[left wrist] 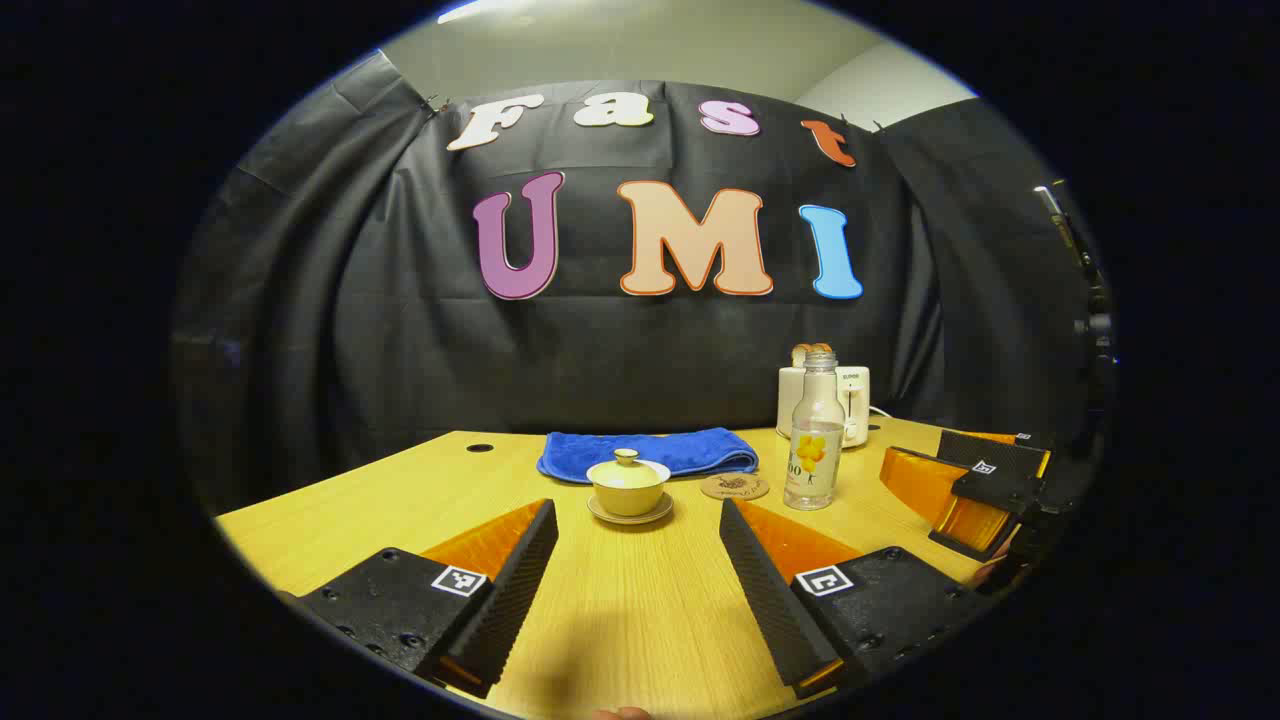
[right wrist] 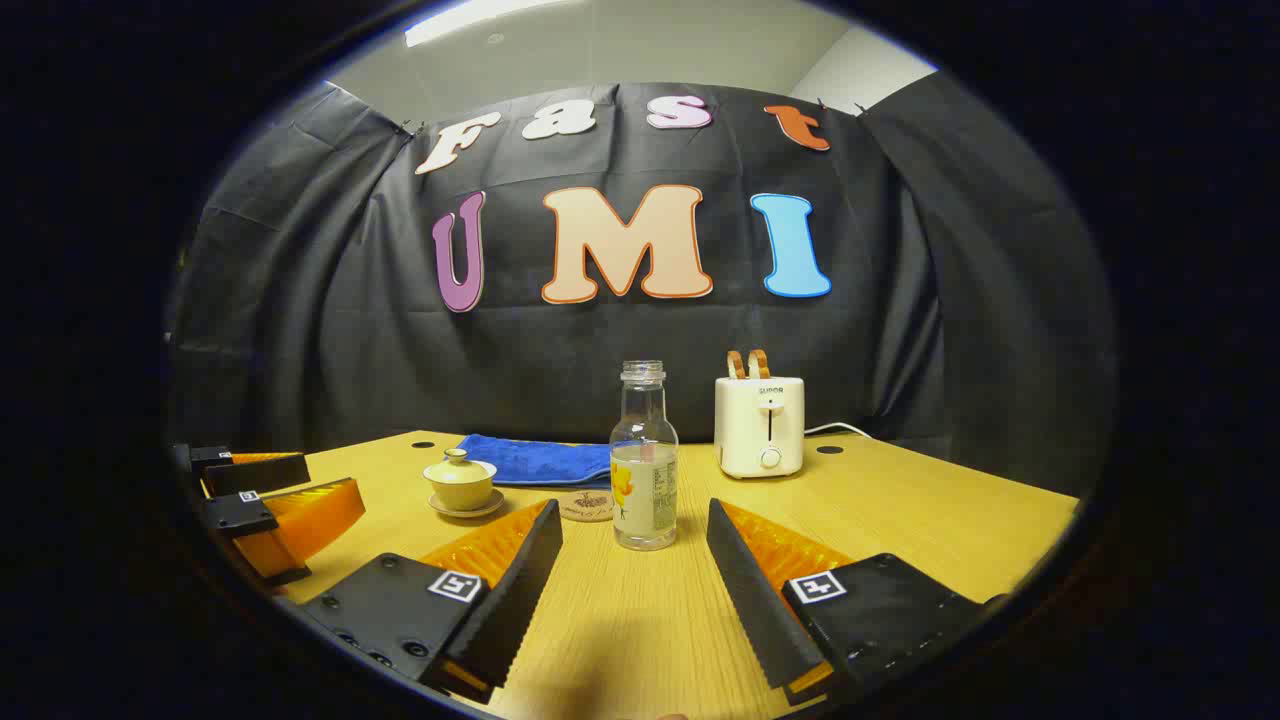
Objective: Open the teacup lid with one hand, grasp the water bottle and pour water into the teacup with the other hand; after pouring, place the water bottle on the coaster and then close the teacup lid.
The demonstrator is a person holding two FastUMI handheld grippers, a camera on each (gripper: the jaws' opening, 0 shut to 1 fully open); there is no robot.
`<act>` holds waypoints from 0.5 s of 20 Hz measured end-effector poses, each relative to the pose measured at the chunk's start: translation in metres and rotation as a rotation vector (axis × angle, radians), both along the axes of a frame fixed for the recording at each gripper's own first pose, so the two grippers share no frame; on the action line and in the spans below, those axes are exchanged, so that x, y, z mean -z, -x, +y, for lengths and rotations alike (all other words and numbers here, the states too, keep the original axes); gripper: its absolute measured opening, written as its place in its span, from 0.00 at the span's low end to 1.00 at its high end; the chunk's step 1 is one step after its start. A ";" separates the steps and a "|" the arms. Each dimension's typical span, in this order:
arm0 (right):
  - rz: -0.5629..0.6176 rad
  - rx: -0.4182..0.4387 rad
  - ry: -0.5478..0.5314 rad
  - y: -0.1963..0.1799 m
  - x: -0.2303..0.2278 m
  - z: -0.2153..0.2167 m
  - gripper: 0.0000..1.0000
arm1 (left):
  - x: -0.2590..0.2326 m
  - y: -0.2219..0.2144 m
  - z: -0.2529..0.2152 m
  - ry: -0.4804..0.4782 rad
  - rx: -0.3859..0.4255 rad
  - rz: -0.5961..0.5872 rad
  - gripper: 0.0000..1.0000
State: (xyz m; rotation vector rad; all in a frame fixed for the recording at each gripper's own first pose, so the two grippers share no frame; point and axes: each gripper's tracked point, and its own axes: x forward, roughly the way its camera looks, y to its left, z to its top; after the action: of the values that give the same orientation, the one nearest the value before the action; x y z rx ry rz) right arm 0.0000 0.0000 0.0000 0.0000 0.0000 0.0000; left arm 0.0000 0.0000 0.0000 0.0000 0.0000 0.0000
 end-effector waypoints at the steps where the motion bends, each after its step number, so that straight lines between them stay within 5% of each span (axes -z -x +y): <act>1: 0.001 0.000 0.001 0.000 0.001 0.000 0.92 | 0.000 0.001 0.000 0.000 0.000 -0.001 0.97; 10: -0.004 0.003 0.009 -0.001 0.002 -0.003 0.96 | 0.000 0.002 0.001 0.000 -0.008 0.001 0.96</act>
State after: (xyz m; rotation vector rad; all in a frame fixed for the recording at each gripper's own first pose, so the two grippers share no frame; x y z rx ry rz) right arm 0.0010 -0.0025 -0.0023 -0.0087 -0.0042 -0.0035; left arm -0.0018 0.0013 0.0000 -0.0004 0.0009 0.0081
